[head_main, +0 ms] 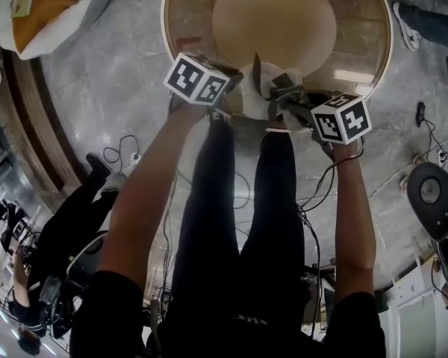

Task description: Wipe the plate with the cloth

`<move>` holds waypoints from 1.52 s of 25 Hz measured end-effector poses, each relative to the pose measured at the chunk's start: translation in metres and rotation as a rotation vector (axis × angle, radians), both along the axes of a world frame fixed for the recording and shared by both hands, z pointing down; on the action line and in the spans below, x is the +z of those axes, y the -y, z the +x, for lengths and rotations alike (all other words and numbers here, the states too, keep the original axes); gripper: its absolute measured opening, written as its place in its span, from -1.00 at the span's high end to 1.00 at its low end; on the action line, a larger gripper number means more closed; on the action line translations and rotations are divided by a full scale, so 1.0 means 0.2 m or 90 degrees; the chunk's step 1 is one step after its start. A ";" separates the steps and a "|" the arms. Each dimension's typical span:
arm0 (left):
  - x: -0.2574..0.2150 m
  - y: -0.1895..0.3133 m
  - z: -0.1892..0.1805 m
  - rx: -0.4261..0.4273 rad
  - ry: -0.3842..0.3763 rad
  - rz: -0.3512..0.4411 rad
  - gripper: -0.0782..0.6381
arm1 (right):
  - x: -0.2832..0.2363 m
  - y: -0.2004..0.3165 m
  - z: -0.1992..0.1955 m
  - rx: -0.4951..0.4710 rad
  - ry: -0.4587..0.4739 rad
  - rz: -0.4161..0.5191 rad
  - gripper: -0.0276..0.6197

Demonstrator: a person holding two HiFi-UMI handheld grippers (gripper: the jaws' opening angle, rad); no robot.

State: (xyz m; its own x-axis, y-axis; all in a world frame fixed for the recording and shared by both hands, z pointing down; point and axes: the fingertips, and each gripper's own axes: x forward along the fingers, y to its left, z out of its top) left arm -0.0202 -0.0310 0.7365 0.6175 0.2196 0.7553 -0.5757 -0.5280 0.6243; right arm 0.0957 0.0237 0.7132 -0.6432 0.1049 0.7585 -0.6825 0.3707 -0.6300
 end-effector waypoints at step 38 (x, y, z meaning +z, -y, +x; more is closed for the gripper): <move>-0.01 -0.02 -0.02 0.042 0.020 0.009 0.69 | 0.03 0.08 -0.33 -0.192 0.012 -0.007 0.46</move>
State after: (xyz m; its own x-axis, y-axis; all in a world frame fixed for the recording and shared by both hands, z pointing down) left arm -0.0248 -0.0270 0.7347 0.5783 0.2476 0.7774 -0.5584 -0.5745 0.5984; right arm 0.0303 0.0076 0.7194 -0.5964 0.3009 0.7442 -0.5303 0.5482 -0.6467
